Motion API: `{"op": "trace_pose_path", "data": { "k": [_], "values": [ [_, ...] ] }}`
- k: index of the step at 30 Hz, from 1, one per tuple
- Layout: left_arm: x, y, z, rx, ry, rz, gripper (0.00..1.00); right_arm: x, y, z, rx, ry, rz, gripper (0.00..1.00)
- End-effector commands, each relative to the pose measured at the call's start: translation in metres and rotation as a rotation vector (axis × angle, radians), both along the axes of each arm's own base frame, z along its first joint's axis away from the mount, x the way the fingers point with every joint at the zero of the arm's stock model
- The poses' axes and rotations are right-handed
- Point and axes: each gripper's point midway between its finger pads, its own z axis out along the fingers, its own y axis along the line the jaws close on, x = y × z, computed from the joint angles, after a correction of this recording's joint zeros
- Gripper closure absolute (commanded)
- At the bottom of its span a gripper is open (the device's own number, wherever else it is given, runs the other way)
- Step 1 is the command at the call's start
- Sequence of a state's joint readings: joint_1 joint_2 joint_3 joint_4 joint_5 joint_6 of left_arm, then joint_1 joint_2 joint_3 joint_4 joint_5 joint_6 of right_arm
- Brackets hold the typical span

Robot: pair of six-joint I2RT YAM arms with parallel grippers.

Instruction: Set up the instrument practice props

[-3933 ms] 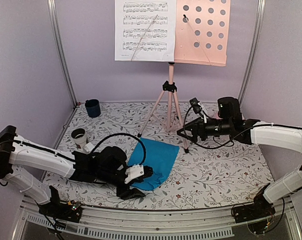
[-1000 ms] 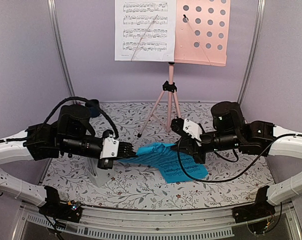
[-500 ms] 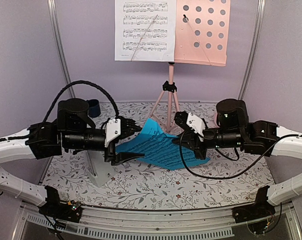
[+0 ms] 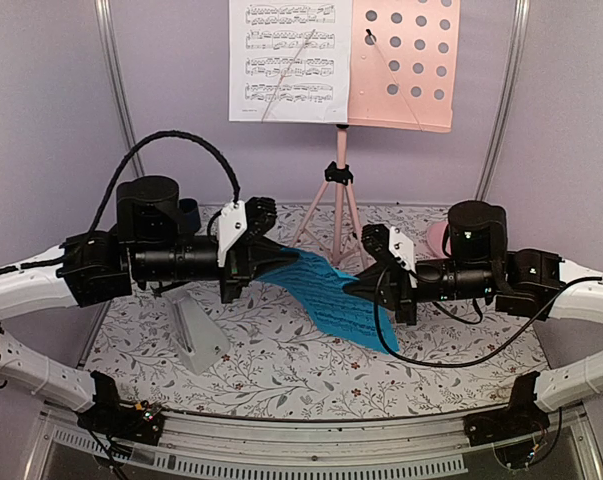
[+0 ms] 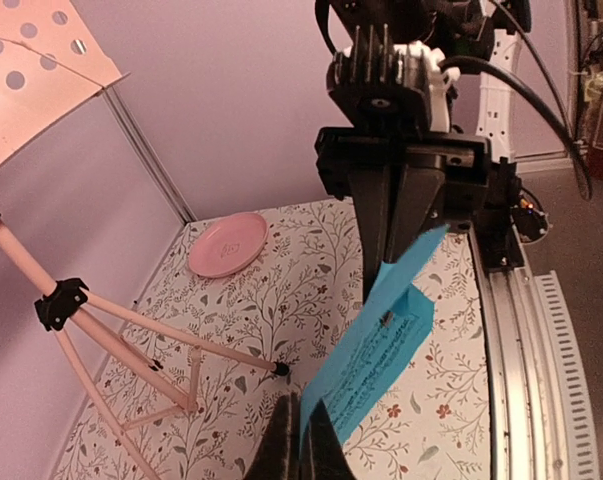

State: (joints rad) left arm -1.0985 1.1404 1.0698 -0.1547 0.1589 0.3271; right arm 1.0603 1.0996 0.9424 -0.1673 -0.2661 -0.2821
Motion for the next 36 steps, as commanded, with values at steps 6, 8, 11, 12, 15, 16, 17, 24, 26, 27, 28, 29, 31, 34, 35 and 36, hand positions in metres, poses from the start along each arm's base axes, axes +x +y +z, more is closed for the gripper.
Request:
{"op": "trace_pose_path", "data": {
  "k": [6,8,11,12,15,16,17,24,26,27,28,29,31,34,35,36],
  "values": [
    [0.0,-0.012,0.018,-0.036,0.114,-0.072,1.0,0.0,0.004,0.01,0.062,0.042,-0.014,0.6],
    [-0.001,-0.015,0.014,-0.02,0.145,-0.092,1.0,0.003,0.003,0.015,0.075,0.03,-0.031,0.41],
    [-0.002,-0.017,0.016,-0.023,0.206,-0.123,1.0,0.004,0.004,0.025,0.102,0.018,-0.035,0.35],
    [-0.001,-0.018,0.017,-0.025,0.225,-0.13,1.0,0.003,0.005,0.028,0.107,0.018,-0.028,0.37],
    [0.003,-0.017,0.019,-0.035,0.285,-0.138,1.0,0.0,0.007,0.029,0.111,0.026,-0.004,0.49],
    [0.005,-0.016,0.021,-0.039,0.305,-0.139,1.0,-0.002,0.007,0.029,0.111,0.03,0.0,0.57],
    [0.005,-0.016,0.022,-0.044,0.325,-0.147,1.0,-0.003,0.007,0.028,0.11,0.034,0.005,0.62],
    [0.0,-0.018,0.029,-0.061,0.495,-0.224,1.0,-0.017,0.005,0.036,0.14,0.073,0.072,0.96],
    [-0.007,-0.019,0.029,-0.06,0.534,-0.263,1.0,-0.021,0.005,0.038,0.148,0.09,0.094,1.0],
    [-0.009,-0.02,0.029,-0.06,0.551,-0.279,1.0,-0.022,0.004,0.039,0.153,0.101,0.105,1.0],
    [-0.013,-0.02,0.029,-0.06,0.568,-0.298,1.0,-0.024,0.004,0.04,0.156,0.111,0.115,1.0],
    [-0.017,-0.019,0.029,-0.06,0.579,-0.319,1.0,-0.025,0.003,0.04,0.159,0.118,0.125,1.0],
    [-0.024,-0.018,0.03,-0.061,0.597,-0.357,1.0,-0.028,0.001,0.042,0.163,0.133,0.146,1.0],
    [-0.032,-0.014,0.031,-0.059,0.633,-0.408,1.0,-0.034,-0.003,0.042,0.159,0.15,0.181,1.0],
    [-0.035,-0.014,0.032,-0.058,0.645,-0.428,1.0,-0.038,-0.004,0.043,0.158,0.153,0.196,1.0],
    [-0.037,-0.013,0.031,-0.055,0.657,-0.442,1.0,-0.041,-0.005,0.043,0.16,0.157,0.211,1.0]
  ]
}}
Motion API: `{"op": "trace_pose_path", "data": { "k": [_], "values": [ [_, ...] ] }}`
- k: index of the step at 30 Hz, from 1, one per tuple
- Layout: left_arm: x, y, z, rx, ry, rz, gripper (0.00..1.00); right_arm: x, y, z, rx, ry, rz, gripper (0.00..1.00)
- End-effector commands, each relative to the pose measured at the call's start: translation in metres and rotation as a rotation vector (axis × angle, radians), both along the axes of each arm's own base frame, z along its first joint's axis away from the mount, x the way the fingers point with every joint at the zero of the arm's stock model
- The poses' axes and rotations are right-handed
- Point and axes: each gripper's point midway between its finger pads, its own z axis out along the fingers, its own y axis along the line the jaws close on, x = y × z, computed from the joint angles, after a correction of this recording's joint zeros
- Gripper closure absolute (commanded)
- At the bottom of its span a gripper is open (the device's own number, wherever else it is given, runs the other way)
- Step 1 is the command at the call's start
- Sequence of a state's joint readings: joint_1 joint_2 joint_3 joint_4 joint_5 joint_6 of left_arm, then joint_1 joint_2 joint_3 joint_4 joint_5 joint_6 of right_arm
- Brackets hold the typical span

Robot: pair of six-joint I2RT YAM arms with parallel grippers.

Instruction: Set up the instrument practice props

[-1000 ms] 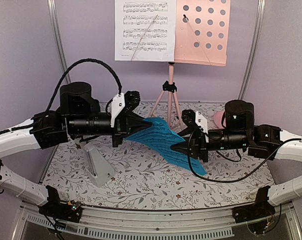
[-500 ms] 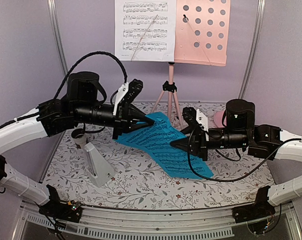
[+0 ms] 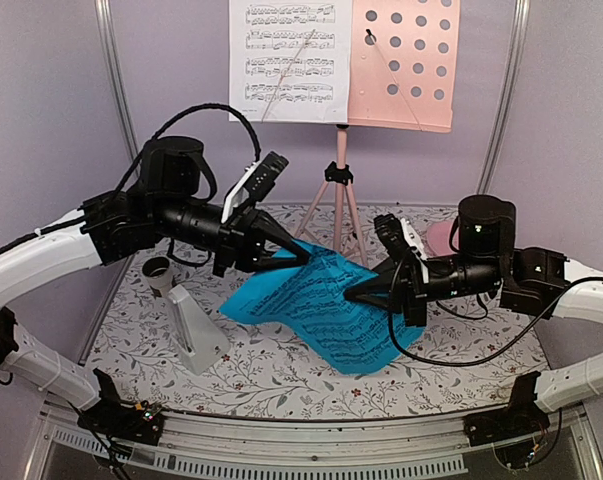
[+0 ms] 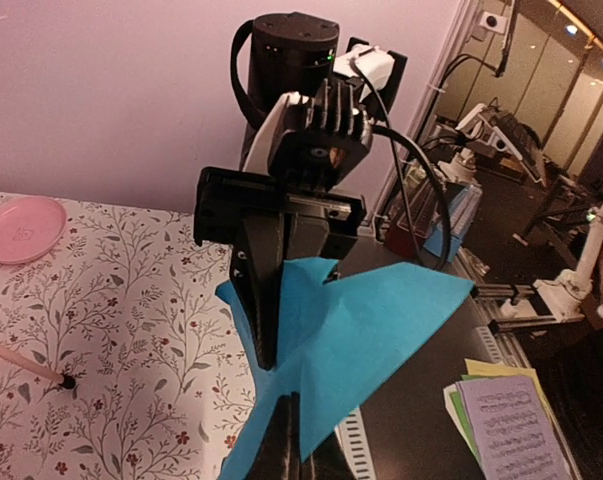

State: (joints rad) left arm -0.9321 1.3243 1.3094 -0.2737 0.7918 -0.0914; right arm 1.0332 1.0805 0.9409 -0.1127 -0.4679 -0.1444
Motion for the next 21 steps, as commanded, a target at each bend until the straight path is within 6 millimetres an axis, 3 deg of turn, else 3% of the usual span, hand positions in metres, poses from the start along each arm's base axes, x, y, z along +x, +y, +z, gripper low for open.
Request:
{"op": "trace_pose_path", "data": {
  "k": [1,19,21],
  "values": [
    [-0.0164,0.0067,0.002,-0.011,0.087,-0.107,1.0,-0.0191,-0.0084,0.0223,0.056,0.011,0.088,1.0],
    [-0.0165,0.0036,0.0023,-0.01,0.102,-0.129,1.0,-0.0231,-0.0104,0.0229,0.037,0.014,0.109,1.0],
    [-0.0147,0.0033,0.0025,-0.009,0.095,-0.12,0.85,-0.0212,-0.0103,0.023,0.036,0.011,0.099,1.0]
  ]
}}
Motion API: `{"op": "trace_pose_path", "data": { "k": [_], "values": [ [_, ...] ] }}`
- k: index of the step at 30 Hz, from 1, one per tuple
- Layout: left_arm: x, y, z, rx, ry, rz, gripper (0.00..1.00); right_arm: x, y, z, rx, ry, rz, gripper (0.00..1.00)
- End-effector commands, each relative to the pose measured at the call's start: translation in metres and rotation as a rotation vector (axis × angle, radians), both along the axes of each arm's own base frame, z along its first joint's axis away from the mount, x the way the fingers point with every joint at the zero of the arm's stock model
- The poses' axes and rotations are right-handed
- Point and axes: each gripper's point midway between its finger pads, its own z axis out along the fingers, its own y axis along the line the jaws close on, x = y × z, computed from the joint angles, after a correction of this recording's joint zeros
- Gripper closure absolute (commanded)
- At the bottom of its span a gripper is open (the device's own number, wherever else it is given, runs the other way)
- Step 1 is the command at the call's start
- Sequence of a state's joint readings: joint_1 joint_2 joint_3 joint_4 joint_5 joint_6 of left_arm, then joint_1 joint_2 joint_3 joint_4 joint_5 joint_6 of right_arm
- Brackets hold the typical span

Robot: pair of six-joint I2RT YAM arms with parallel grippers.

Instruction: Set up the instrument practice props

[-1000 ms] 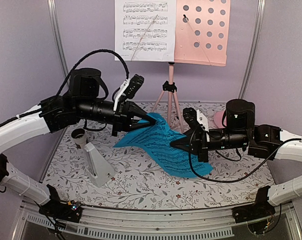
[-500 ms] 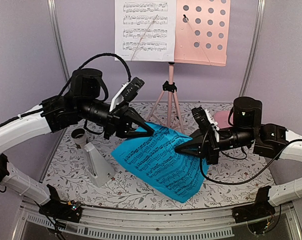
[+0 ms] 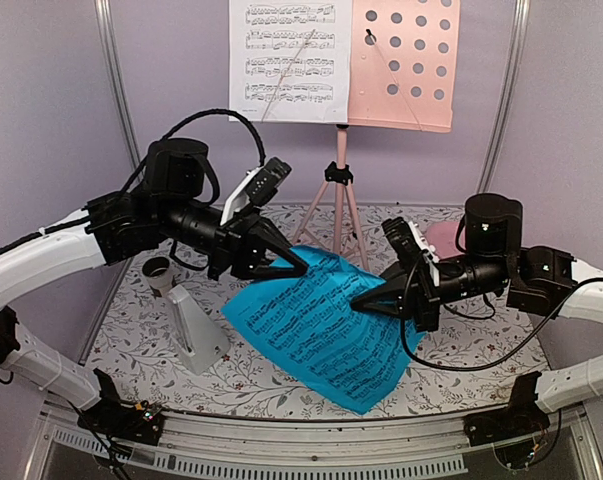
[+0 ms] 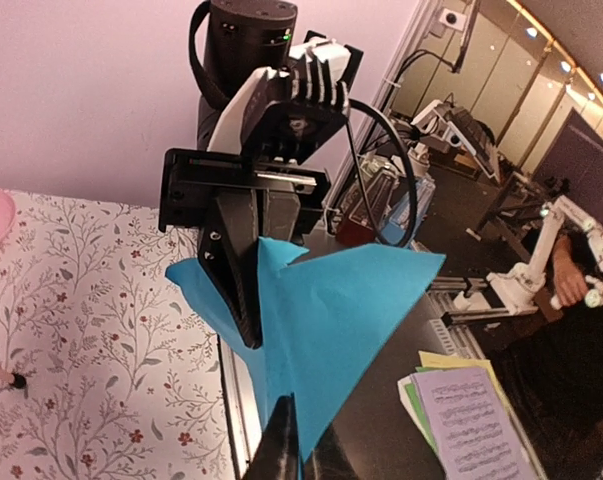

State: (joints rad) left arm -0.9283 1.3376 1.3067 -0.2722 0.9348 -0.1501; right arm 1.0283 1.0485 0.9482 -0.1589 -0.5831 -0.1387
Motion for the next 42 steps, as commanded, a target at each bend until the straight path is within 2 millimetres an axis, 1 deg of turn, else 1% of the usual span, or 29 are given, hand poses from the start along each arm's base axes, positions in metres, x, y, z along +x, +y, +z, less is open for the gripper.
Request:
{"op": "trace_pose_path", "data": {
  "k": [1,2,4,6,7,8,10,11,12,14,17,20,22,24,28,30,32,33,34,36,39,40,41,42],
  "values": [
    [0.009,0.002,0.003,-0.008,-0.014,0.022,0.77,0.003,-0.002,0.017,0.03,-0.022,-0.018,1.0],
    [0.015,0.004,0.004,-0.009,-0.031,0.058,0.68,0.007,-0.003,0.019,0.039,-0.029,-0.039,1.0],
    [0.041,0.013,0.006,-0.015,-0.066,0.198,0.55,0.018,-0.004,0.028,0.07,-0.037,-0.093,1.0],
    [0.065,0.03,0.018,-0.072,-0.118,0.35,0.38,0.027,-0.009,0.045,0.145,-0.043,-0.123,1.0],
    [0.074,0.04,0.024,-0.106,-0.14,0.415,0.27,0.03,-0.013,0.05,0.182,-0.043,-0.131,1.0],
    [0.078,0.05,0.023,-0.133,-0.169,0.468,0.16,0.034,-0.017,0.057,0.226,-0.033,-0.14,1.0],
    [0.083,0.066,0.032,-0.189,-0.233,0.561,0.04,0.042,-0.025,0.07,0.29,-0.011,-0.163,1.0],
    [0.085,0.073,0.033,-0.204,-0.254,0.602,0.01,0.046,-0.028,0.076,0.313,0.001,-0.175,1.0],
    [0.087,0.077,0.033,-0.212,-0.264,0.628,0.01,0.049,-0.032,0.081,0.336,-0.001,-0.182,1.0],
    [0.087,0.078,0.027,-0.223,-0.26,0.633,0.01,0.055,-0.038,0.092,0.386,-0.001,-0.192,1.0],
    [0.074,0.064,0.018,-0.257,-0.22,0.541,0.05,0.061,-0.046,0.106,0.458,0.01,-0.195,1.0],
    [0.052,0.049,0.023,-0.33,-0.263,0.456,0.04,0.063,-0.049,0.116,0.495,0.027,-0.179,1.0],
    [0.044,0.041,0.027,-0.373,-0.317,0.449,0.04,0.062,-0.052,0.122,0.513,0.03,-0.164,1.0],
    [0.041,0.033,0.028,-0.391,-0.346,0.444,0.07,0.062,-0.055,0.127,0.529,0.039,-0.148,1.0],
    [0.042,0.018,0.037,-0.433,-0.383,0.434,0.19,0.058,-0.058,0.135,0.546,0.087,-0.104,1.0],
    [0.047,0.014,0.043,-0.459,-0.385,0.451,0.24,0.056,-0.058,0.137,0.548,0.101,-0.078,1.0],
    [0.047,0.012,0.049,-0.489,-0.386,0.449,0.29,0.054,-0.058,0.139,0.546,0.118,-0.06,1.0],
    [0.046,0.012,0.053,-0.507,-0.384,0.444,0.33,0.055,-0.059,0.14,0.548,0.123,-0.061,1.0],
    [0.043,0.011,0.058,-0.524,-0.38,0.429,0.4,0.056,-0.059,0.141,0.55,0.124,-0.067,1.0],
    [0.038,0.008,0.066,-0.543,-0.375,0.394,0.56,0.061,-0.061,0.14,0.552,0.13,-0.082,1.0],
    [0.034,0.005,0.076,-0.562,-0.364,0.374,0.83,0.07,-0.062,0.141,0.554,0.13,-0.106,1.0],
    [0.036,0.004,0.081,-0.564,-0.355,0.378,0.97,0.074,-0.063,0.143,0.556,0.125,-0.116,1.0],
    [0.04,0.004,0.085,-0.563,-0.349,0.394,1.0,0.079,-0.065,0.145,0.56,0.121,-0.136,0.94],
    [0.046,0.004,0.092,-0.563,-0.344,0.426,1.0,0.086,-0.067,0.148,0.565,0.117,-0.162,0.8]
  ]
}}
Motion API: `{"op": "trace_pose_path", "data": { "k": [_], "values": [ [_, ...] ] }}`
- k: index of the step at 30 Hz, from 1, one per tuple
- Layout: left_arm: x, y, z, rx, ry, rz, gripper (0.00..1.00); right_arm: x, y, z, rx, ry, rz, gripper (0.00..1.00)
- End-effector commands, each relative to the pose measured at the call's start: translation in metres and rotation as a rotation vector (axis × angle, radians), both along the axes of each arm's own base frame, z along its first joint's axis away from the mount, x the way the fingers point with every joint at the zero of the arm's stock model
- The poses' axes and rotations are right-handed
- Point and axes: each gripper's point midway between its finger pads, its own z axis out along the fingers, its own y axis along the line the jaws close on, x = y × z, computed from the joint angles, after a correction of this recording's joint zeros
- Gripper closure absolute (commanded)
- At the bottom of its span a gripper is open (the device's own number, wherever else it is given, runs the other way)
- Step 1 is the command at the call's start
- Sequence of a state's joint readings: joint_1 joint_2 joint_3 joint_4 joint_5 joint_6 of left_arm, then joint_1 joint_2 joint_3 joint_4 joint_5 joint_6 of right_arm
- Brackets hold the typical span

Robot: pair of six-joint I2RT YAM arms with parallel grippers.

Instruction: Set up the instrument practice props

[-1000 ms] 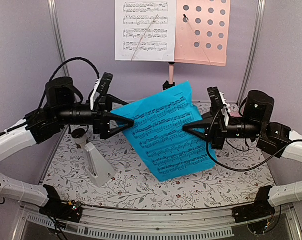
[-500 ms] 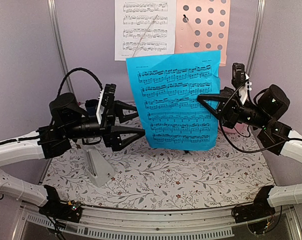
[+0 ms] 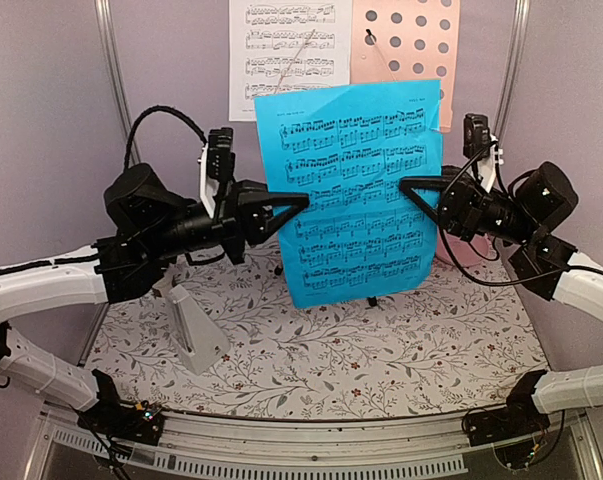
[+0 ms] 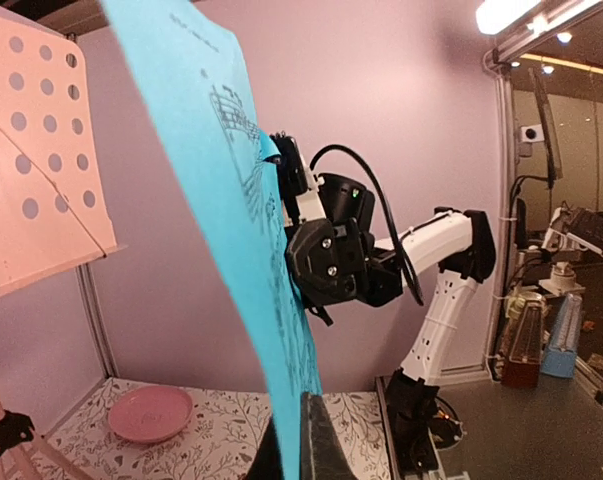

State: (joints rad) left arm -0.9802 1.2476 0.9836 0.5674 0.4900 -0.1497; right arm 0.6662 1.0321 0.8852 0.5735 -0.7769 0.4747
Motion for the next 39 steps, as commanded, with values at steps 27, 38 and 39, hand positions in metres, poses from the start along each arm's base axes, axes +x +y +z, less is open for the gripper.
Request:
{"op": "trace_pose_path", "data": {
  "k": [27,38,39],
  "values": [
    [0.137,0.088,0.163,-0.165,0.106,0.477,1.0,0.211,-0.022,0.112,-0.206,-0.058,-0.875,0.54],
    [0.162,0.098,0.174,-0.192,0.123,0.499,1.0,0.228,-0.008,0.109,-0.232,-0.091,-0.909,0.65],
    [0.164,0.098,0.176,-0.193,0.121,0.503,1.0,0.228,-0.008,0.11,-0.229,-0.092,-0.91,0.69]
  ]
}}
